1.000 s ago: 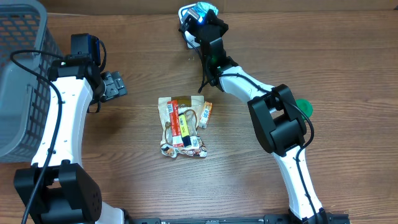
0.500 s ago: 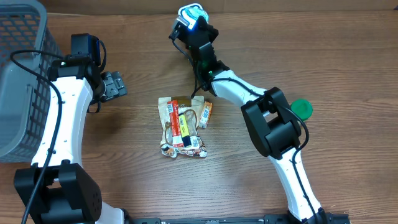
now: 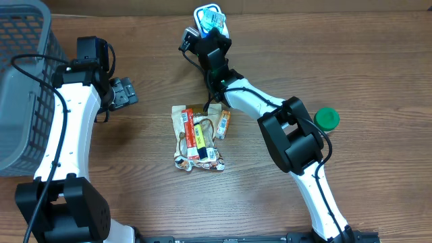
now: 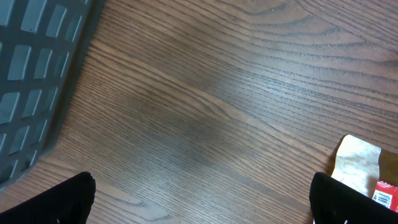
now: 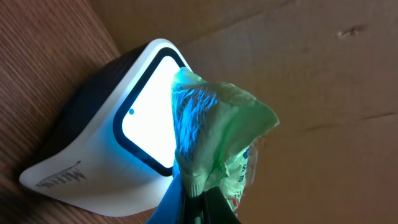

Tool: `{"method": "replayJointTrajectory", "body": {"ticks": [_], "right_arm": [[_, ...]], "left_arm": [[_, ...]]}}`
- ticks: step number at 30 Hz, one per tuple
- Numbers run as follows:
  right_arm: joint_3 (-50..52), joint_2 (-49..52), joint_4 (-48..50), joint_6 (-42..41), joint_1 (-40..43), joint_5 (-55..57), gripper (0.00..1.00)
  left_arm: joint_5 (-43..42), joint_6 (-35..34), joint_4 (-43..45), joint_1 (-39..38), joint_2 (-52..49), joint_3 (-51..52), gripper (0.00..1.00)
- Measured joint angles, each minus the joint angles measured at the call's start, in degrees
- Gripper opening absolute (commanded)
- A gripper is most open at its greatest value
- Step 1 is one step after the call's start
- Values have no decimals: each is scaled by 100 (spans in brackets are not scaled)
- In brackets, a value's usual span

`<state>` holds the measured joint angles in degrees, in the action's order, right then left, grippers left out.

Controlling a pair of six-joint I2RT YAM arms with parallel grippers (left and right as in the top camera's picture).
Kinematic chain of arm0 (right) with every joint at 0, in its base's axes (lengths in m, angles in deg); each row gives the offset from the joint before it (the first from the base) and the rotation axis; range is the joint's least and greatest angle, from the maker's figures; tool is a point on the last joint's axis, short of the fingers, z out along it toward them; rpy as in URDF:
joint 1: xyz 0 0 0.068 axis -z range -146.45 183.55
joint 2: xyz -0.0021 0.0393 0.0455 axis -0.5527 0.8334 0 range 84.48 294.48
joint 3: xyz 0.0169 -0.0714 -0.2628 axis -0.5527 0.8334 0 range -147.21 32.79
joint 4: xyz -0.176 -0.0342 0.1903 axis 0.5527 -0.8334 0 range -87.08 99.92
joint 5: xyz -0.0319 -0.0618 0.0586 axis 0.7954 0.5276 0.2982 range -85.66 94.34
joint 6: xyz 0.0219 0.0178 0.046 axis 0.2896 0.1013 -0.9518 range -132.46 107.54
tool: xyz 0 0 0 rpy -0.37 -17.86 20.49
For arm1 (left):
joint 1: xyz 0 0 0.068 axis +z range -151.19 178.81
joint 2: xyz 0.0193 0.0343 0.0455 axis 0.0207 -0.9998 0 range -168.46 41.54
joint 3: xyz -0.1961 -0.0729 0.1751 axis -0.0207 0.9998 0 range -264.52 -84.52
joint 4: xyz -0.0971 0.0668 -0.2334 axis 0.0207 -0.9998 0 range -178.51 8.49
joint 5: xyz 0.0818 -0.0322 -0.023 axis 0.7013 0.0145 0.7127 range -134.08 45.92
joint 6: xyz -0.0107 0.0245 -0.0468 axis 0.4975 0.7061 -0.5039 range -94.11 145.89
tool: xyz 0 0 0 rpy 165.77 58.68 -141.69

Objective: Scan the item barcode
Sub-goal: 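Carry the teal pack to the white scanner and hold it there, then bring the teal pack back and lower it beside the jar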

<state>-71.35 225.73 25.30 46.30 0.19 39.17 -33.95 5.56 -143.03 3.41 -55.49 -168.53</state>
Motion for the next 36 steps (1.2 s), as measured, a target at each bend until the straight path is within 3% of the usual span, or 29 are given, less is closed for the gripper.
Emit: {"method": "replayJointTrajectory", "body": {"ticks": [4, 10, 19, 25, 32, 36], "right_arm": [[0, 2, 160, -57, -33, 111, 4], [0, 17, 1314, -778, -50, 892, 3], [0, -407, 868, -1237, -52, 1303, 3], [0, -1620, -1410, -1980, -74, 949, 3], [-74, -2988, -5189, -3576, 13, -289, 3], [-83, -3209, -7042, -4203, 326, -1279, 4]], "left_arm": [[0, 0, 0, 0, 0, 0, 100], [0, 0, 0, 0, 0, 0, 100], [0, 0, 0, 0, 0, 0, 100], [0, 0, 0, 0, 0, 0, 100], [0, 0, -4, 0, 0, 0, 100], [2, 0, 0, 0, 0, 0, 100]]}}
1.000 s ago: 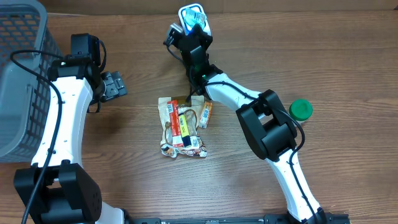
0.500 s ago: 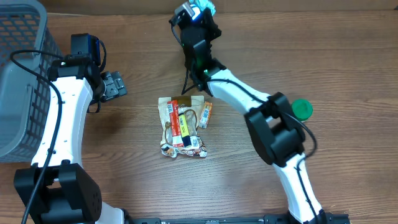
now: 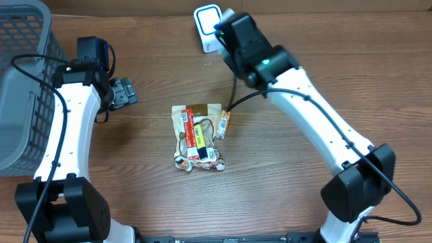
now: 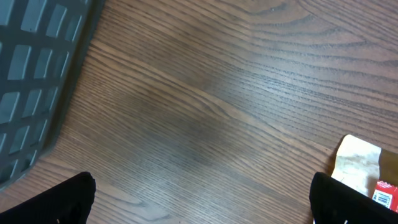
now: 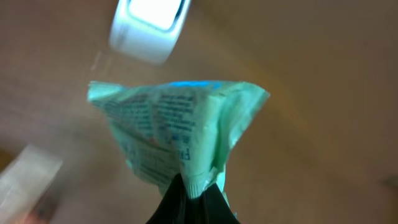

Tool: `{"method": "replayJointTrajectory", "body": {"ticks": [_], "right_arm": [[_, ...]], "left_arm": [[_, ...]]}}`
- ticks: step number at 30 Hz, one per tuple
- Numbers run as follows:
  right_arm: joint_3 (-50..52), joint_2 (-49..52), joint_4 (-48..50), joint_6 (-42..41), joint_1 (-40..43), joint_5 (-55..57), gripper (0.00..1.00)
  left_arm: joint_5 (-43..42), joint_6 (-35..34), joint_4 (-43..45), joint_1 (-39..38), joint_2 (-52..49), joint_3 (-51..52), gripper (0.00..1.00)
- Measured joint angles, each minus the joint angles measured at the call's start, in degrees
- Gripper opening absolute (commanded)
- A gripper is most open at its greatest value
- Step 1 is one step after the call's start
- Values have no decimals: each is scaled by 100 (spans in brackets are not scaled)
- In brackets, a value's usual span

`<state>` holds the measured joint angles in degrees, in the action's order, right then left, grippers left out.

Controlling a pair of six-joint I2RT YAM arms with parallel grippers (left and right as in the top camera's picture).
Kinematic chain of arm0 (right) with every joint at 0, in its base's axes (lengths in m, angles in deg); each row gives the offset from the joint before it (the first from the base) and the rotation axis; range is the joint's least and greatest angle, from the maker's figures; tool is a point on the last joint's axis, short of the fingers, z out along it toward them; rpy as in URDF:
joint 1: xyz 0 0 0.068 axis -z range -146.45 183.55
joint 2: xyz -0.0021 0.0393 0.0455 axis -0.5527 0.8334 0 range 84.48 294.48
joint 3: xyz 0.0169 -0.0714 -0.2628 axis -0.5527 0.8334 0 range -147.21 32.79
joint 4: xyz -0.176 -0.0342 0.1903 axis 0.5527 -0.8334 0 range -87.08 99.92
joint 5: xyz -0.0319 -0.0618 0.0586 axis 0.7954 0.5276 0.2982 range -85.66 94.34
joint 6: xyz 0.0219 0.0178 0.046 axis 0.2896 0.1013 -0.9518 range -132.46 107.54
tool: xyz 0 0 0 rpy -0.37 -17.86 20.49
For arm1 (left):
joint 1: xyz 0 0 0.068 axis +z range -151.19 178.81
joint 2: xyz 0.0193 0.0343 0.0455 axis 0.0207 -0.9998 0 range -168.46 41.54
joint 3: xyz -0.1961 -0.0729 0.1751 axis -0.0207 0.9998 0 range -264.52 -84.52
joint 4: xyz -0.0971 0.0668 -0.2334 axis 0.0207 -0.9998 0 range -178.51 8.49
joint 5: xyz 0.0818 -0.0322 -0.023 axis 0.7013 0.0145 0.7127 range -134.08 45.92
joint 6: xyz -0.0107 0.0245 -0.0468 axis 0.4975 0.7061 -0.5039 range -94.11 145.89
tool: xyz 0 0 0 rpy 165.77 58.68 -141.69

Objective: Scan the item barcode
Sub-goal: 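Bring the teal pack back and lower it beside the jar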

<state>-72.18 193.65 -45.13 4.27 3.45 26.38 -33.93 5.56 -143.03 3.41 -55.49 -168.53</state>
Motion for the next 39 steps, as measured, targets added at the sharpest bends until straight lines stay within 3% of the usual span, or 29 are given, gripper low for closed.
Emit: {"method": "replayJointTrajectory", "body": {"ticks": [3, 7, 16, 17, 19, 21, 23, 31, 33, 39], "right_arm": [[59, 9, -1056, -216, 297, -811, 9], [243, 9, -1836, -352, 708, -1611, 4], [1045, 9, -2162, -448, 1399, -2122, 4], [1117, 9, -2114, -450, 1451, -2124, 8], [1279, 9, -1923, -474, 1596, -2116, 32], [1353, 9, -1759, -450, 1711, -2100, 38], [1394, 9, -1611, -474, 1823, -2094, 52], [1467, 9, -1110, -562, 2011, -2212, 62], [1467, 9, -892, -732, 2011, -2446, 62], [1467, 13, -334, -1790, 1998, -3032, 25]], "left_arm": [[-2, 0, 0, 0, 0, 0, 100], [-2, 0, 0, 0, 0, 0, 100], [-2, 0, 0, 0, 0, 0, 100], [-2, 0, 0, 0, 0, 0, 100], [-2, 0, 0, 0, 0, 0, 100], [-2, 0, 0, 0, 0, 0, 100], [-2, 0, 0, 0, 0, 0, 100], [-2, 0, 0, 0, 0, 0, 100], [-2, 0, 0, 0, 0, 0, 100], [-2, 0, 0, 0, 0, 0, 100]]}}
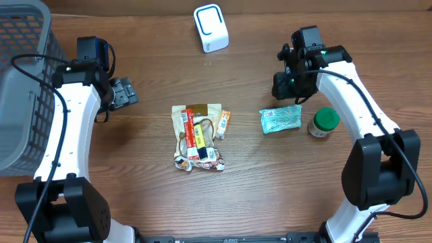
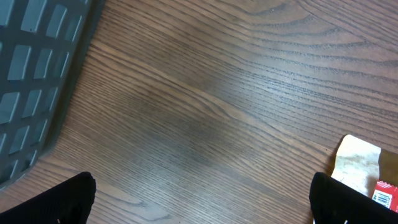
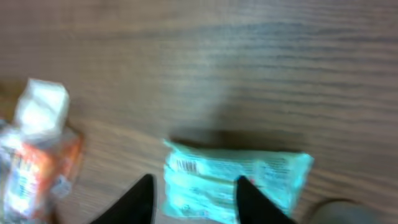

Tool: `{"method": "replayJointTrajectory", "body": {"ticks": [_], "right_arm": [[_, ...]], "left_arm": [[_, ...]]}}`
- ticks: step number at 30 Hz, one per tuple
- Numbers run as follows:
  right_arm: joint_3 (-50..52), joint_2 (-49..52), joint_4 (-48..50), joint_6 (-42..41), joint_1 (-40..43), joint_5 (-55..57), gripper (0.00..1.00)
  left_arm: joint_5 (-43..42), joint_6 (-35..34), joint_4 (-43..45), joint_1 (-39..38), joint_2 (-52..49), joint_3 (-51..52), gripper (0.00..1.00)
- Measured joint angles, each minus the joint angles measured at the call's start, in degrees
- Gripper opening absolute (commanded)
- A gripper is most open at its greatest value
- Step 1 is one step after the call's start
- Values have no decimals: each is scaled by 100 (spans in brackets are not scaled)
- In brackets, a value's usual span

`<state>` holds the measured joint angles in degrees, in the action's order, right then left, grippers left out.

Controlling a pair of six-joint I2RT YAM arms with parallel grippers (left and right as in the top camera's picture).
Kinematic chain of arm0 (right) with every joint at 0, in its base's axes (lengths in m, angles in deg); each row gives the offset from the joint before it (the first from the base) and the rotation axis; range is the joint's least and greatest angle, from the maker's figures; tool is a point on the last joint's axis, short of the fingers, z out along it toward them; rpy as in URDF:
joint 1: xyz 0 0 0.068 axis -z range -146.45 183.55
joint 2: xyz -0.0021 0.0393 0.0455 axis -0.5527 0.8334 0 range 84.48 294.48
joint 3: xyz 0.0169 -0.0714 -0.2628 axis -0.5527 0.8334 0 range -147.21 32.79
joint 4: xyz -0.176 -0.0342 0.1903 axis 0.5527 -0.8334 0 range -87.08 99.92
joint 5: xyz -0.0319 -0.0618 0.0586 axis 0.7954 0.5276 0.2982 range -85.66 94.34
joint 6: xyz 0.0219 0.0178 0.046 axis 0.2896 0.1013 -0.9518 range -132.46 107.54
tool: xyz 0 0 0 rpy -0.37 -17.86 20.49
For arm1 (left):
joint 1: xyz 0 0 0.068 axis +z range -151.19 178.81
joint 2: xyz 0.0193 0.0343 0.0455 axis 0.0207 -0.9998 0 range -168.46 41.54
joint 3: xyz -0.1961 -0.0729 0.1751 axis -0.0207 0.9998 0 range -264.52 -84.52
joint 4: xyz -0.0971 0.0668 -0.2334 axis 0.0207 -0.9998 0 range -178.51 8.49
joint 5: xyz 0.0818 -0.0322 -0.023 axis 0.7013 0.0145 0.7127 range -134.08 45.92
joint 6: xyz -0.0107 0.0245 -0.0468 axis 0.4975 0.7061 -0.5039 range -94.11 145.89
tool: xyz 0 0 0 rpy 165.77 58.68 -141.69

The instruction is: Scan the item barcode

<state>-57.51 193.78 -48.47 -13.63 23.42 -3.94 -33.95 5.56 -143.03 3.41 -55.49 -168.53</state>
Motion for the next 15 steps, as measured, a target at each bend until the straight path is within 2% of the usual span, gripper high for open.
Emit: {"method": "replayJointTrajectory", "body": {"ticks": [3, 9, 15], "right_arm": [[0, 50, 284, -719, -17, -85, 19], [0, 557, 713, -1821, -264, 238, 24], [0, 1185, 946, -2664, -640, 822, 24]], "left_arm": [[0, 0, 0, 0, 0, 0, 100], [0, 0, -2, 0, 0, 0, 100], [0, 0, -2, 0, 0, 0, 100]]}}
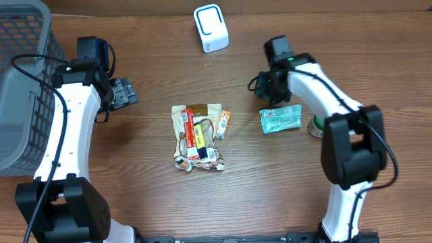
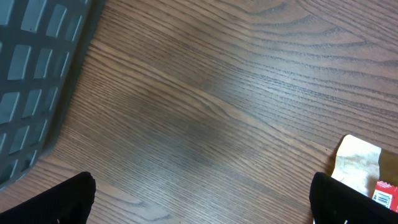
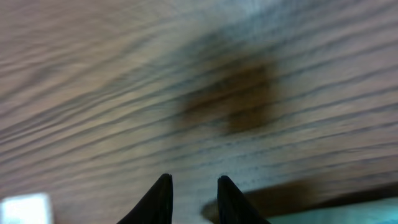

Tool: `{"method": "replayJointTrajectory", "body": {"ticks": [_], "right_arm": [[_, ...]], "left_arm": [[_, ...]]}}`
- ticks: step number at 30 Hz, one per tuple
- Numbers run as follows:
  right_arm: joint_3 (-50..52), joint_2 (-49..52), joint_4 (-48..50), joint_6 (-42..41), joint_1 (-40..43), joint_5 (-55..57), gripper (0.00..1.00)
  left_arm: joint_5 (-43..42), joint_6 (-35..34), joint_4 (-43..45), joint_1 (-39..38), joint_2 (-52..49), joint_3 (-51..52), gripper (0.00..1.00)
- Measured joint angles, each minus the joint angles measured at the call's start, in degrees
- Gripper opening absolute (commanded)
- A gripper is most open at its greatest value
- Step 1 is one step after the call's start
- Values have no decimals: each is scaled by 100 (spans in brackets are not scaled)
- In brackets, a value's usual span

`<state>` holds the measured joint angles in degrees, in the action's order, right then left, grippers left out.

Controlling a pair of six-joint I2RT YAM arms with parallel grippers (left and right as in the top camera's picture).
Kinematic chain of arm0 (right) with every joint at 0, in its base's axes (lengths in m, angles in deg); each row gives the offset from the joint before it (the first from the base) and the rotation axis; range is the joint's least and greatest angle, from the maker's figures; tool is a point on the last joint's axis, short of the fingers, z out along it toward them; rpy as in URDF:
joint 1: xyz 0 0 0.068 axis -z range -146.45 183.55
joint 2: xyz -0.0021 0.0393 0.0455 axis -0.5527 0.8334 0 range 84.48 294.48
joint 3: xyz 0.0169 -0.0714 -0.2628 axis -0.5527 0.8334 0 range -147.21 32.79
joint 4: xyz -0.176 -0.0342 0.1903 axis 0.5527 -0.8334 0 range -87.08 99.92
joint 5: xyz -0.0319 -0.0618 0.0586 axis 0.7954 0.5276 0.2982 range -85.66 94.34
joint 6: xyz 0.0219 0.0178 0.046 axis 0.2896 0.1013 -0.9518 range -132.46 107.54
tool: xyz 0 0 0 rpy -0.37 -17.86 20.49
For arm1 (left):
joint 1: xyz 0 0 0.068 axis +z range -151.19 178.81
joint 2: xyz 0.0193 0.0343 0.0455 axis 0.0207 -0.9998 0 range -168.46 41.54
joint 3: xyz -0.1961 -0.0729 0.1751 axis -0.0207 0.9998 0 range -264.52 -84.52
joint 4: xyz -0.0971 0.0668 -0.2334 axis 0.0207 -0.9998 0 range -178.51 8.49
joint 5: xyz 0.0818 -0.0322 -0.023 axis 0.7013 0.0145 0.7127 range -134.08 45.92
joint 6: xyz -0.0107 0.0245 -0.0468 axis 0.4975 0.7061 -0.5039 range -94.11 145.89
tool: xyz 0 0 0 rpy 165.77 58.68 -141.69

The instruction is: Scan the item barcode

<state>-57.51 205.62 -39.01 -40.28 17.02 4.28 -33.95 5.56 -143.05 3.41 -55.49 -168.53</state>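
The green packet (image 1: 281, 119) lies flat on the table at the right, and nothing holds it. The white scanner (image 1: 210, 28) stands at the back centre. My right gripper (image 1: 262, 82) hovers up and to the left of the packet. In its wrist view (image 3: 194, 198) the fingers stand a small way apart over bare wood with nothing between them. A teal sliver of the packet (image 3: 311, 219) shows at the bottom edge. My left gripper (image 1: 123, 92) is wide open over bare wood (image 2: 202, 205) at the left.
A pile of snack packets (image 1: 197, 135) lies mid-table, and its corner (image 2: 357, 162) shows in the left wrist view. A green-capped jar (image 1: 317, 125) stands just right of the green packet, partly behind my right arm. A grey basket (image 1: 20, 81) fills the far left.
My right gripper has moved left, from above the packet's right end to a spot up and left of it. Its fingers now stand closer together. The packet and the left arm have not moved.
My right gripper first held the green packet against the lit scanner window. Then it held the packet in the air, away from the scanner. Later the packet lay on the table beside the jar with the gripper open above it. Now the gripper is off to the left.
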Motion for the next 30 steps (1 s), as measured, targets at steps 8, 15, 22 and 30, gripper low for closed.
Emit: {"method": "replayJointTrajectory", "body": {"ticks": [8, 15, 22, 30], "right_arm": [[9, 188, -881, -387, -140, 485, 24], [15, 188, -1954, -236, -138, 570, 24], [15, 188, -2328, 42, -140, 608, 24], [15, 188, -2658, 310, -140, 922, 27]], "left_arm": [[0, 0, 0, 0, 0, 0, 100], [0, 0, 2, 0, 0, 0, 100], [0, 0, 0, 0, 0, 0, 100], [0, 0, 2, 0, 0, 0, 100]]}}
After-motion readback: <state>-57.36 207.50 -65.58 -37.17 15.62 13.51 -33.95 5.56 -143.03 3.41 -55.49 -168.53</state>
